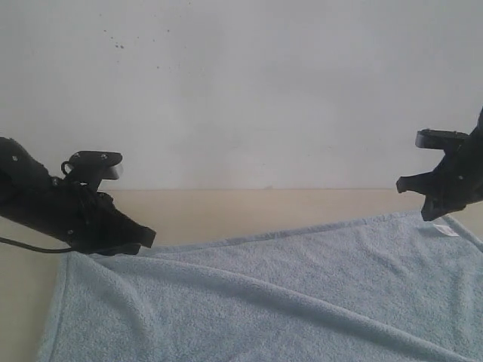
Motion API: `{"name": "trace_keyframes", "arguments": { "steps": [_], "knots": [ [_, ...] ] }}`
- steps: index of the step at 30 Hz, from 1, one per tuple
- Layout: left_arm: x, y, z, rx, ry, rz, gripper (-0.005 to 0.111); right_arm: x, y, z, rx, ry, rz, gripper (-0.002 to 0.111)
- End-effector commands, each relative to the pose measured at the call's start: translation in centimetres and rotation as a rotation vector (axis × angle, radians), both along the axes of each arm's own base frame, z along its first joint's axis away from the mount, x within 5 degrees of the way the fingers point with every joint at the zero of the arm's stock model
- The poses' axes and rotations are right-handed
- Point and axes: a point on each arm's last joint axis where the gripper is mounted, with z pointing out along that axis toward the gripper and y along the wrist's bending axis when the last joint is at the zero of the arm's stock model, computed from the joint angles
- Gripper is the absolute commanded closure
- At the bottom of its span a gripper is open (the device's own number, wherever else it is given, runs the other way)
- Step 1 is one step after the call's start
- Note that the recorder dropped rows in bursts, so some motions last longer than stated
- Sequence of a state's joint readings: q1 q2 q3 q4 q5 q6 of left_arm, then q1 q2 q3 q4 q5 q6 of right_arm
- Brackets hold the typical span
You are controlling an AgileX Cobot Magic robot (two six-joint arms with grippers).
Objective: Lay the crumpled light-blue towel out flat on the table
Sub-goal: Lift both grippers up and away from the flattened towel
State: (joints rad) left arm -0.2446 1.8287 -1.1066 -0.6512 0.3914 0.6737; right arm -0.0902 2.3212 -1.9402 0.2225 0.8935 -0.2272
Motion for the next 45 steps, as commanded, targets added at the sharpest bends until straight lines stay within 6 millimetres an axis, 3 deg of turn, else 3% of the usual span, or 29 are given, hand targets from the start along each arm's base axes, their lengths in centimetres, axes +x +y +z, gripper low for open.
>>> {"name": "trace_keyframes", "arguments": {
  "steps": [1, 10, 21, 33, 38, 45],
  "knots": [
    [0.6, 0.0, 0.0, -0.029, 0.059, -0.018, 0.103, 1.8, -0.3, -1.5, -0.007, -0.027, 0.009, 0.108],
    [0.9, 1.1, -0.7, 0.014, 0.071, -0.024, 0.103, 3.6, -1.7, -4.9, -0.058, -0.13, -0.005, 0.108],
    [0.8, 1.3, -0.7, 0.011, 0.087, -0.026, 0.103, 4.1, -2.2, -7.9, -0.098, -0.142, 0.007, 0.108],
    [0.9, 1.5, -0.7, 0.016, 0.081, -0.025, 0.103, 3.8, -6.9, -8.0, -0.099, -0.18, -0.083, 0.108],
    [1.0, 1.5, -0.7, 0.021, 0.069, -0.024, 0.103, 3.9, -6.7, -6.1, -0.015, -0.222, -0.136, 0.108],
    [1.7, 1.9, 0.5, 0.028, -0.037, 0.032, 0.103, 3.3, -6.0, 0.3, 0.057, -0.277, -0.139, 0.108]
  ]
}}
